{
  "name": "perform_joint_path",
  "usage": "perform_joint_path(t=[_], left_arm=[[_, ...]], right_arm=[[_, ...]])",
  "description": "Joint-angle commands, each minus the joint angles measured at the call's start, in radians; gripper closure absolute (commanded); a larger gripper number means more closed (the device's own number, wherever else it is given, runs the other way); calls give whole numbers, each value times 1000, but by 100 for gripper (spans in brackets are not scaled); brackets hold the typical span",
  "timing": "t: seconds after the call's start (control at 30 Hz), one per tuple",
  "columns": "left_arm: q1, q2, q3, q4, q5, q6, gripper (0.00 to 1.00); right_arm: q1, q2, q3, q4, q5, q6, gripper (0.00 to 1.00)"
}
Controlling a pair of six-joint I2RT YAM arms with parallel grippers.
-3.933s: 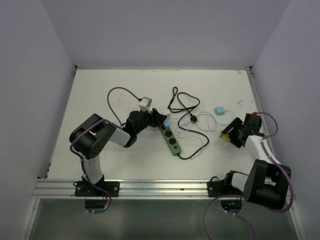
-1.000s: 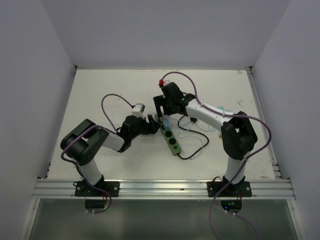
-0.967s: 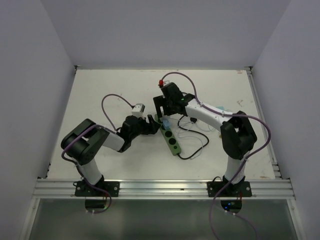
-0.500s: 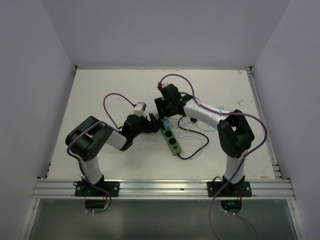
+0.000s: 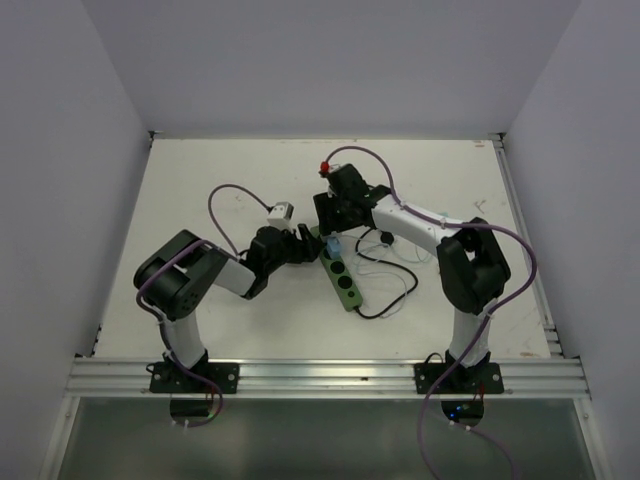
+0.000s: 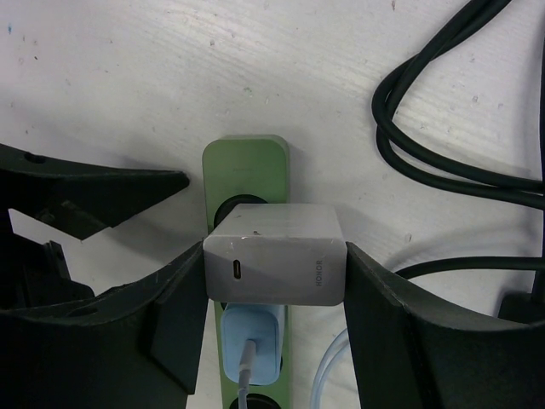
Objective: Pull the plug off the socket
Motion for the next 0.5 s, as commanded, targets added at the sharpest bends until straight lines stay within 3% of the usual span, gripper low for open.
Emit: perform_joint_path(t=[0.0,0.47], left_arm=[[6,61,24,-109,-24,-7,31],[6,85,25,-184,-12,-4,44]], right_arm=[[-8,-22,19,16,-28,29,73],[-84,-43,11,16,-109,75,90]])
